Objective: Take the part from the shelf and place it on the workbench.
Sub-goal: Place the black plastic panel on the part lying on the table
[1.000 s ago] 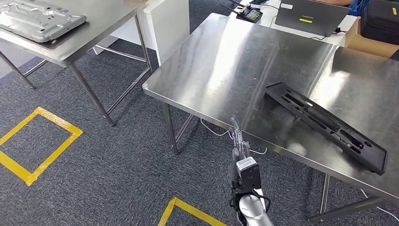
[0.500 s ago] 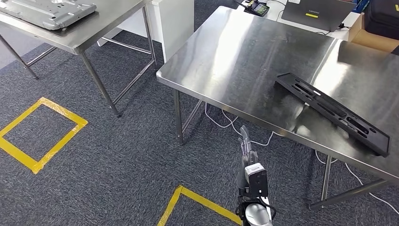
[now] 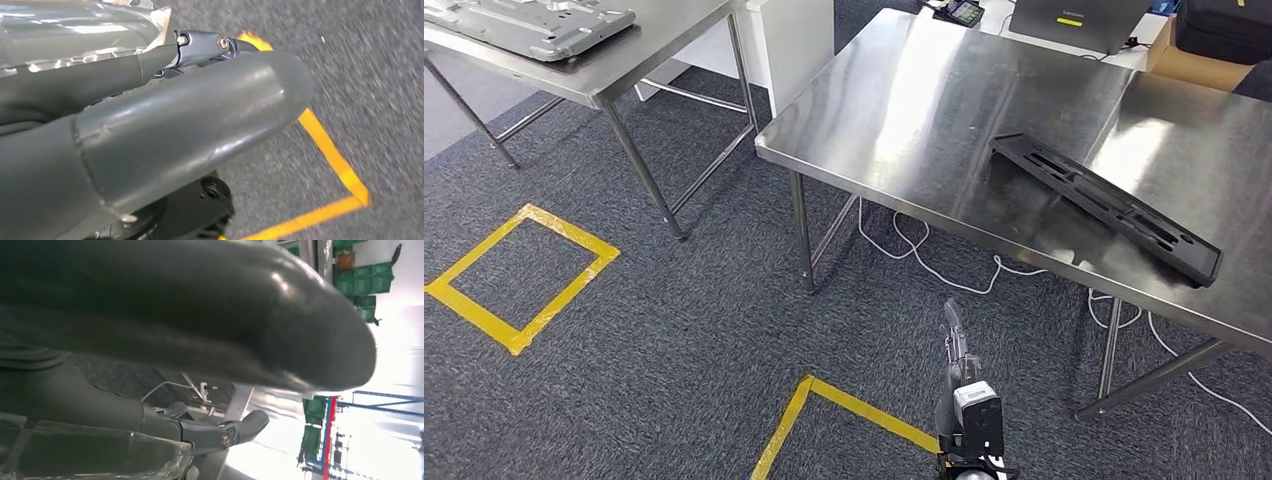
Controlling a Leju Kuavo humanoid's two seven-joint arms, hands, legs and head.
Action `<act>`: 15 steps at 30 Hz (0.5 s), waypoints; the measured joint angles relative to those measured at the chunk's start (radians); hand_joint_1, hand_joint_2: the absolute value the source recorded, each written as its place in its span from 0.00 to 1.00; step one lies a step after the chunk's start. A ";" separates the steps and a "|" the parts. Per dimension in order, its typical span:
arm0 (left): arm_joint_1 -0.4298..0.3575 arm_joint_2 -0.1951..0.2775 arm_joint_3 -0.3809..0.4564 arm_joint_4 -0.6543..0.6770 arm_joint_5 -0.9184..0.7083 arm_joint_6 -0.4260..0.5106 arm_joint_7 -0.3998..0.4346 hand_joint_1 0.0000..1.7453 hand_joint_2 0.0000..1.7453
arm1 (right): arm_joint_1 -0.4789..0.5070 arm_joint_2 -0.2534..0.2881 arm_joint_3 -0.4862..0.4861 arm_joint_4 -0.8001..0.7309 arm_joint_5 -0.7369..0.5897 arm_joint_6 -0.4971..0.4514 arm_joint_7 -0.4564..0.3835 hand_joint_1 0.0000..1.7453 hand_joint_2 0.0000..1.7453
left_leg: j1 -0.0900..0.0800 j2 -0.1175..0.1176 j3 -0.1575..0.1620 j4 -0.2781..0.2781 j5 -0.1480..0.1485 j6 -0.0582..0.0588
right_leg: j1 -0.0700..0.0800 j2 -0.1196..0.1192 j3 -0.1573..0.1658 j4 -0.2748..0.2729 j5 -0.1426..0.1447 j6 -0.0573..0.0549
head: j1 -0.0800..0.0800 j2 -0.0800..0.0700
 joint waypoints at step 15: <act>0.001 -0.003 -0.001 -0.001 -0.030 -0.005 -0.005 0.00 0.00 | 0.060 -0.017 -0.020 -0.050 -0.011 -0.014 0.006 0.00 0.00 | -0.021 0.010 0.024 -0.247 0.095 0.072 | -0.004 0.010 -0.073 0.281 -0.110 0.061 | 0.010 0.000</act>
